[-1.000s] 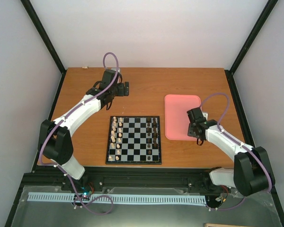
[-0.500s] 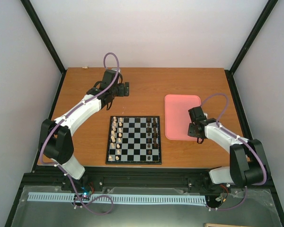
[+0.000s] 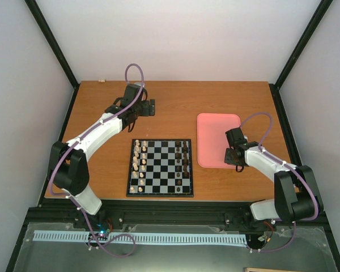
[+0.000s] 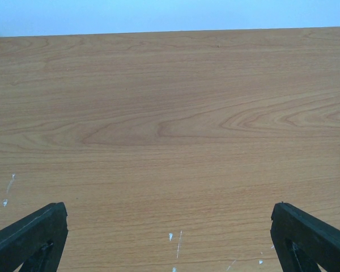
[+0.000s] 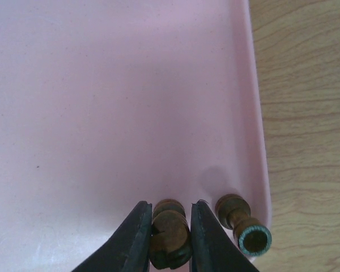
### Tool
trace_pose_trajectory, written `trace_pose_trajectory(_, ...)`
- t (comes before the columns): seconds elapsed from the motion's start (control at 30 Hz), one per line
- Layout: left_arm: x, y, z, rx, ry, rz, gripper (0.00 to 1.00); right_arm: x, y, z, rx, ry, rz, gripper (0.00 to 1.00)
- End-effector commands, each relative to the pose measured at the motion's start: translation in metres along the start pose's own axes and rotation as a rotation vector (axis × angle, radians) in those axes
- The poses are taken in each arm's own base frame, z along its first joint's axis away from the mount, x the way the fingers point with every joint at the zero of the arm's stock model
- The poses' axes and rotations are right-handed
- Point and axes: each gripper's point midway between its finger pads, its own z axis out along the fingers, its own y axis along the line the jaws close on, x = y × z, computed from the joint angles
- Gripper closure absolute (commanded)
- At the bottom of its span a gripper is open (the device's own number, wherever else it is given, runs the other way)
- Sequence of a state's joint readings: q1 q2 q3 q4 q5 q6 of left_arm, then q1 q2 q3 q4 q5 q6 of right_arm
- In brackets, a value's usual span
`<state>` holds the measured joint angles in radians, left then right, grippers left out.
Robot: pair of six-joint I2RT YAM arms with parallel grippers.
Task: Set up the chess pieces on the board
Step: Pick up the chess piece from the storage box, then place the chess piece on the chessboard.
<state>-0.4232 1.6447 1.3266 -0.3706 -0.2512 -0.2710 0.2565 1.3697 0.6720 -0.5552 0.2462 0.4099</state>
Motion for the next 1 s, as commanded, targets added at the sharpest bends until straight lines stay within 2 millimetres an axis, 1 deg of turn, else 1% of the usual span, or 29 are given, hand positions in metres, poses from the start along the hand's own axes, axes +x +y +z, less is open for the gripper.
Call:
trace_pose_trajectory(0.0,-0.007,-0.001,0.003,-0.004,-0.018,-0.016,0.00,-0.007,0.004,-0.006,-0.039,-0.035,0.011,0.92)
trace_pose_trajectory(0.1,-0.006,0.000,0.005,-0.008,-0.015,-0.016,0.00,-0.013,0.008,-0.016,-0.074,-0.066,0.014,0.96)
trace_pose_trajectory(0.2,-0.005,0.001,0.006,-0.012,-0.011,-0.013,0.00,-0.021,0.018,-0.033,-0.118,-0.101,0.000,0.97)
trace_pose_trajectory(0.3,-0.006,0.001,0.006,-0.013,-0.013,-0.014,0.00,-0.024,0.041,-0.059,-0.180,-0.128,-0.046,0.97)
trace_pose_trajectory(0.37,-0.005,0.001,0.006,-0.015,-0.012,-0.012,0.00,-0.019,0.063,-0.076,-0.224,-0.134,-0.103,0.97)
trace_pose_trajectory(0.5,-0.005,0.002,0.007,-0.019,-0.009,-0.011,0.00,0.006,0.107,-0.105,-0.311,-0.118,-0.227,0.97)
trace_pose_trajectory(0.6,-0.004,0.002,0.006,-0.021,-0.009,-0.010,0.00,0.034,0.135,-0.125,-0.360,-0.088,-0.332,0.97)
trace_pose_trajectory(0.67,-0.004,0.002,0.007,-0.019,-0.008,-0.011,0.00,0.048,0.142,-0.131,-0.348,-0.065,-0.383,0.97)
trace_pose_trajectory(0.73,-0.004,0.000,0.007,-0.016,-0.005,-0.010,0.00,0.061,0.144,-0.134,-0.315,-0.036,-0.434,0.97)
trace_pose_trajectory(0.83,-0.004,0.001,0.007,-0.017,-0.005,-0.013,0.00,0.075,0.152,-0.140,-0.314,-0.008,-0.486,0.97)
trace_pose_trajectory(0.97,-0.003,0.001,0.007,-0.018,-0.005,-0.011,0.00,0.096,0.162,-0.138,-0.305,0.027,-0.543,0.97)
